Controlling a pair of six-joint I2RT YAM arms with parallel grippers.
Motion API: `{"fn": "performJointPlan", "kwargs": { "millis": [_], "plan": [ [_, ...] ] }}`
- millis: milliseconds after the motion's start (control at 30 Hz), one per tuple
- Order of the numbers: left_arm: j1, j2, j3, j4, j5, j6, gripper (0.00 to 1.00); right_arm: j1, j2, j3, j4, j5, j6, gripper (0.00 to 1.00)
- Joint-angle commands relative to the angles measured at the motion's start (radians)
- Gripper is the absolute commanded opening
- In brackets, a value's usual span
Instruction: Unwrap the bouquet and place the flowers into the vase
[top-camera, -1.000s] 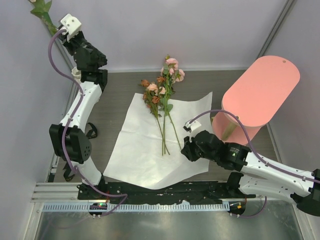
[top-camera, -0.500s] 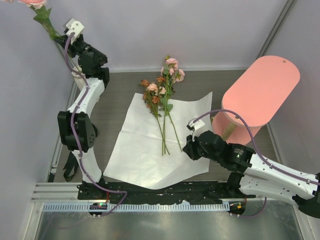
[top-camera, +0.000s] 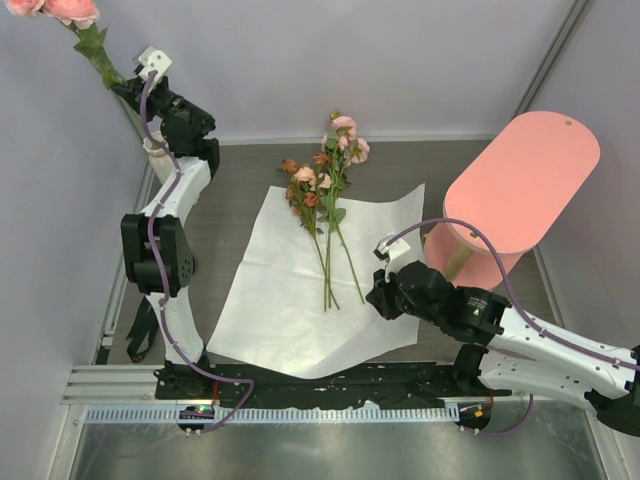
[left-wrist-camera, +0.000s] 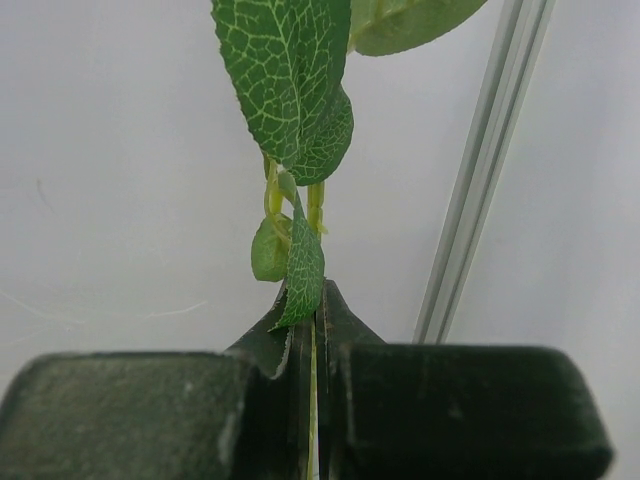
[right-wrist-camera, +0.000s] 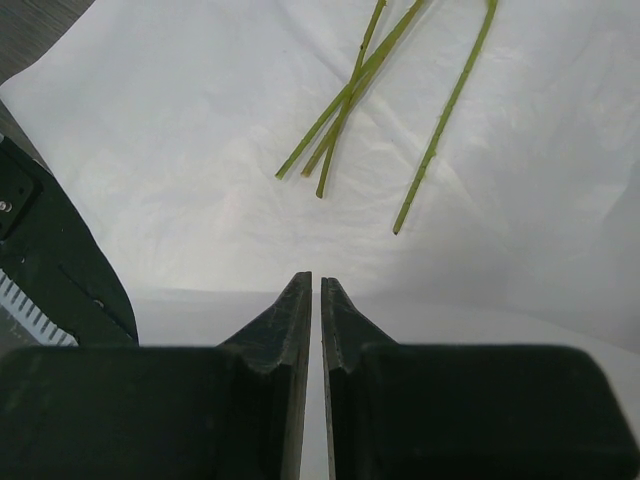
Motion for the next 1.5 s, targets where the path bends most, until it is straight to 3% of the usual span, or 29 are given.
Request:
{"fn": "performJointPlan", "kwargs": {
  "millis": [0,367,800,1467],
  "plan": [
    [0.007,0.010,-0.051,0.215,0.014,0.019,0.00,0.003,-0.017,0.010,0.023,0.028,-0.005,0.15],
    [-0.006,-0.007,-0.202,0.280,-0.003,0.003,0.00,0.005,-0.011,0.010,0.022,0.023,-0.001,0.15],
    [0.005,0.030,-0.282,0.281,-0.132,-0.080,0.00,0.005,-0.008,0.010,0.014,0.019,0.008,0.15],
    [0.002,0.139,-0.212,0.266,-0.221,-0.102,0.00,0.005,-0.017,0.001,0.012,0.025,0.012,0.15]
  ]
}}
